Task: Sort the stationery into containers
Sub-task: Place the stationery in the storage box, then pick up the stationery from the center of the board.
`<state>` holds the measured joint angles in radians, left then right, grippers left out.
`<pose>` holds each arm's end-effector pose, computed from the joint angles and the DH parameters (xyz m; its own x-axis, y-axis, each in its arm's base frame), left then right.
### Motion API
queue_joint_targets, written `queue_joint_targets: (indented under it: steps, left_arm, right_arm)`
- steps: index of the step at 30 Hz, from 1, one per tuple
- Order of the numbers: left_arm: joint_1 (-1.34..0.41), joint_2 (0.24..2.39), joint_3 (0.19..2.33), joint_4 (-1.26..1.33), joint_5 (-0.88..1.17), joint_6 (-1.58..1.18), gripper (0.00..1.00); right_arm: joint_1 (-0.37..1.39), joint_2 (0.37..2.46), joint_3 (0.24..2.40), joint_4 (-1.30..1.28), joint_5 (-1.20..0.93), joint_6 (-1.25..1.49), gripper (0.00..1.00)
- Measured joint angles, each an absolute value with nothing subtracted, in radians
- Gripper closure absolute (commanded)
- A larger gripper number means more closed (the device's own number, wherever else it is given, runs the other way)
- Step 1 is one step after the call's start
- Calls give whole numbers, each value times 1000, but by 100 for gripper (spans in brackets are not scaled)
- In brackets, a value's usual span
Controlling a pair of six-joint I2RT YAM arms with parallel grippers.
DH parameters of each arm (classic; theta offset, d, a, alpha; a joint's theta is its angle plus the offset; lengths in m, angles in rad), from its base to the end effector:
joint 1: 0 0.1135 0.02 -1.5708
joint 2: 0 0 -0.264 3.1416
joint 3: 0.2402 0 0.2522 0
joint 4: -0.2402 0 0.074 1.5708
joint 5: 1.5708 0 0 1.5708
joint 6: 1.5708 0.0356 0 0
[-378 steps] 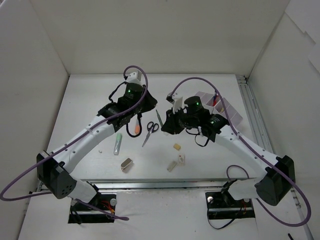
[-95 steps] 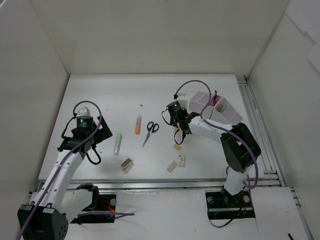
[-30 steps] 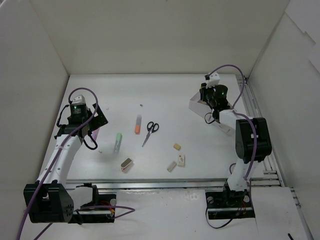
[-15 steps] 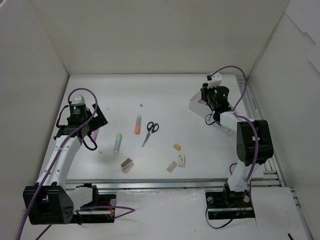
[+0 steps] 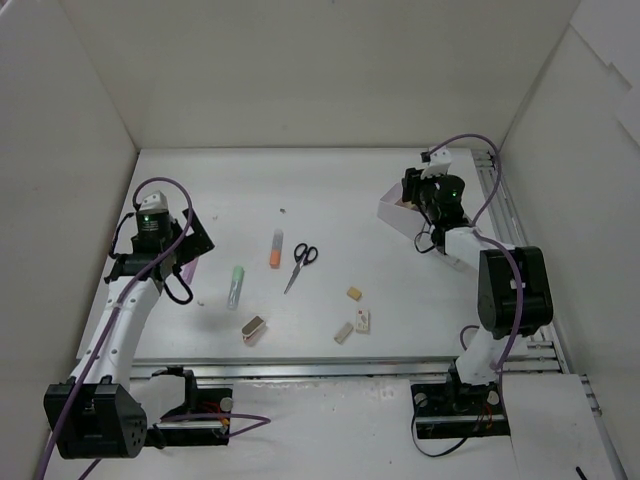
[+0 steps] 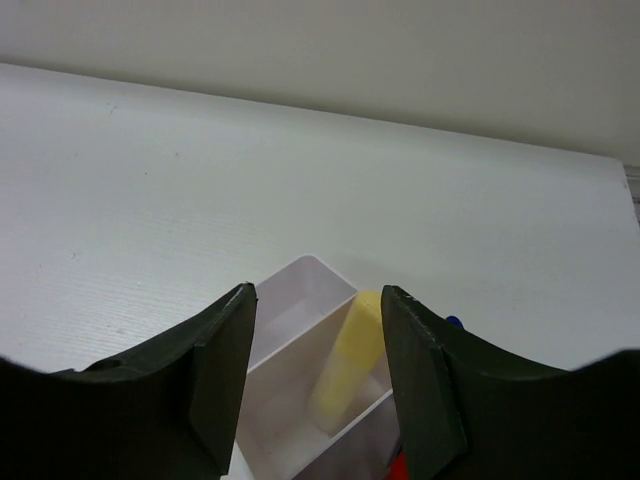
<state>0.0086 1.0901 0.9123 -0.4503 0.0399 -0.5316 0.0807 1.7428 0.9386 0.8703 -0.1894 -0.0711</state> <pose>0.2383 0.0006 0.2989 -0.5185 -0.5110 -0.6856 -0.2774 0.8590 -0.4304 0.3853 0.0379 0.2460 0.0846 -0.0632 -0.9944 -0.2611 0.9617 -0.0833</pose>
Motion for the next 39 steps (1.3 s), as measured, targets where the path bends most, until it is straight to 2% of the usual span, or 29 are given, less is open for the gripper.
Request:
queue_joint_targets:
  steps: [4, 7, 8, 10, 17, 25, 29, 39]
  left_arm:
    - [9, 1080, 912, -464, 32, -540, 1]
    - [12, 1075, 912, -484, 14, -558, 0]
    - [15, 1074, 912, -490, 7, -563, 0]
    - [30, 1074, 912, -504, -1, -579, 0]
    - [76, 1066, 879, -535, 8, -627, 1]
    - [94, 1019, 820, -573, 19, -670, 0]
    - [94, 953, 791, -583, 26, -685, 1]
    - [105, 877, 741, -600, 35, -711, 0]
  right_arm:
    - [78, 1696, 927, 871, -199, -69, 37]
    - [87, 1653, 916, 870, -225, -67, 23]
    - [93, 1640, 916, 870, -230, -68, 13]
    - [123, 1613, 918, 862, -244, -70, 2]
    - [402, 1633, 1117, 553, -214, -95, 2]
    - [707, 1864, 1484, 220, 67, -1, 2]
    - [776, 2043, 1655, 78, 187, 93, 2]
    - [833, 2329, 1880, -127, 269, 230, 2]
